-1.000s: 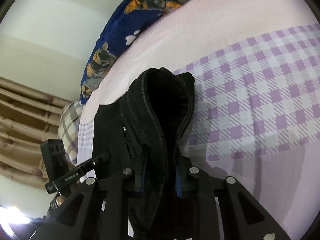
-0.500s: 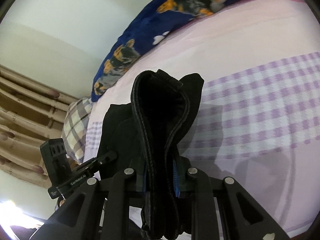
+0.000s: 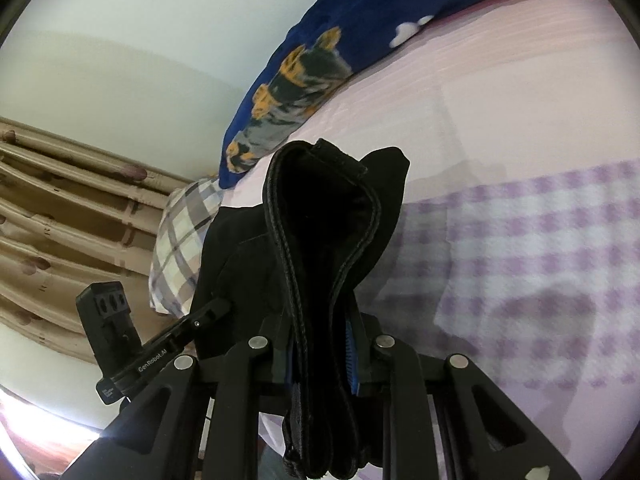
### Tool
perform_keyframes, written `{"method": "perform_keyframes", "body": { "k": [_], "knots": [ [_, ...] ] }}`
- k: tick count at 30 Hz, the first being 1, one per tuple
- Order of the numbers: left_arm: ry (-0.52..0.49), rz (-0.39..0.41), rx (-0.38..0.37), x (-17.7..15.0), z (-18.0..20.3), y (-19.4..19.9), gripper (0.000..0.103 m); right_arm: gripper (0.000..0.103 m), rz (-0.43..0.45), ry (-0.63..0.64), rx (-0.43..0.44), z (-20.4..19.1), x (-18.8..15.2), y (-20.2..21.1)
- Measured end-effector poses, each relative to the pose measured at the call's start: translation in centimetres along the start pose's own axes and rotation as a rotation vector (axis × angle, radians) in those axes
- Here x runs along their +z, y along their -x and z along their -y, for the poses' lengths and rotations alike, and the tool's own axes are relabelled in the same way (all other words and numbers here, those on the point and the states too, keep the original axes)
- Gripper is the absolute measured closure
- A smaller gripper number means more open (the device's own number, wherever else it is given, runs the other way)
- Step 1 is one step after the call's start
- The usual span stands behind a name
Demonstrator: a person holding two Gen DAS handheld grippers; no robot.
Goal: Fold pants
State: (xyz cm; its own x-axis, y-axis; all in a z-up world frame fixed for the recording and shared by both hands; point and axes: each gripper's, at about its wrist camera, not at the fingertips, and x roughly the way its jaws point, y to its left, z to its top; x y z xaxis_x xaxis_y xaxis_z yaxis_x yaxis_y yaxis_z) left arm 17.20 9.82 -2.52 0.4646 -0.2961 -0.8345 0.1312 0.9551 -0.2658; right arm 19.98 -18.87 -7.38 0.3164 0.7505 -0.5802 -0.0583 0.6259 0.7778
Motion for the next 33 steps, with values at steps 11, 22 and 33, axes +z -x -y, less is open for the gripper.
{"method": "perform_keyframes", "body": {
  "k": [11, 22, 33],
  "knots": [
    [0.052, 0.014, 0.019, 3.6, -5.0, -0.9, 0.089, 0.084, -0.046, 0.034, 0.007, -2.8, 4.2, -5.1],
    [0.035, 0.009, 0.009, 6.3, -5.6, -3.2, 0.089, 0.085, -0.038, 0.027, -0.027, -2.3, 7.0, -5.5],
    [0.049, -0.044, 0.046, 5.9, -7.9, -8.0, 0.085, 0.085, -0.017, 0.039, -0.140, 0.3, 7.8, -7.6]
  ]
}}
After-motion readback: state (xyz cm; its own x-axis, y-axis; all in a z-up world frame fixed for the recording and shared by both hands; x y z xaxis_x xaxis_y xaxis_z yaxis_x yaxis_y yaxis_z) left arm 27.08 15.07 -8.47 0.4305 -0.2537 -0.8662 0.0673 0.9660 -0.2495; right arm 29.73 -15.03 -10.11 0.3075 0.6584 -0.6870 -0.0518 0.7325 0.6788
